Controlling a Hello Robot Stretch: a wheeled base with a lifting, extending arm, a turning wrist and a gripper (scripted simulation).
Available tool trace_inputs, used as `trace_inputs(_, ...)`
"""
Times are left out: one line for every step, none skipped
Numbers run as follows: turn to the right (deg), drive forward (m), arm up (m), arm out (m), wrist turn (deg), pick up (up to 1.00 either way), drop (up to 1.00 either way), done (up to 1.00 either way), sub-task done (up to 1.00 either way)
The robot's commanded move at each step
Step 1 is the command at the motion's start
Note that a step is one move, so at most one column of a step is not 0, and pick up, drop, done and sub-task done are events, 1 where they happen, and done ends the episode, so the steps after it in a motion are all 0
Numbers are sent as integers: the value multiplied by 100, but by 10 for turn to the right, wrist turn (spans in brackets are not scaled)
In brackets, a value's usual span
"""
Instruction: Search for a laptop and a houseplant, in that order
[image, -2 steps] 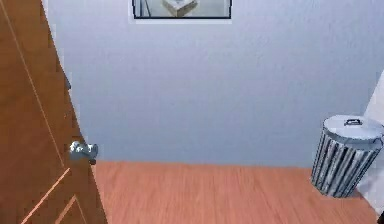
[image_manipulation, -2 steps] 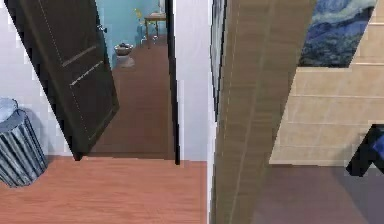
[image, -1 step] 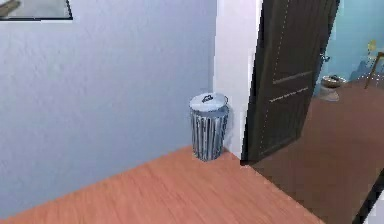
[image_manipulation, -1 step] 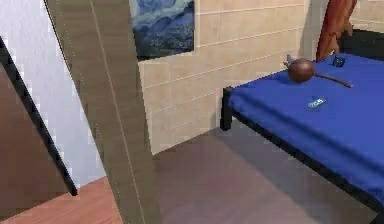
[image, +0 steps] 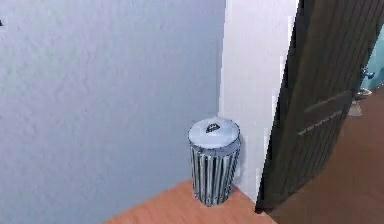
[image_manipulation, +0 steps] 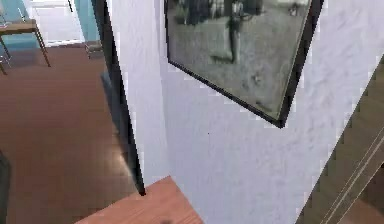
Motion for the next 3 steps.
trace_inputs(450,0,0,0,0,0,0,0,0)
trace_inputs(90,0,0,0,0,0,0,0,0)
trace_inputs(0,75,0,0,0,0,0,0,0)
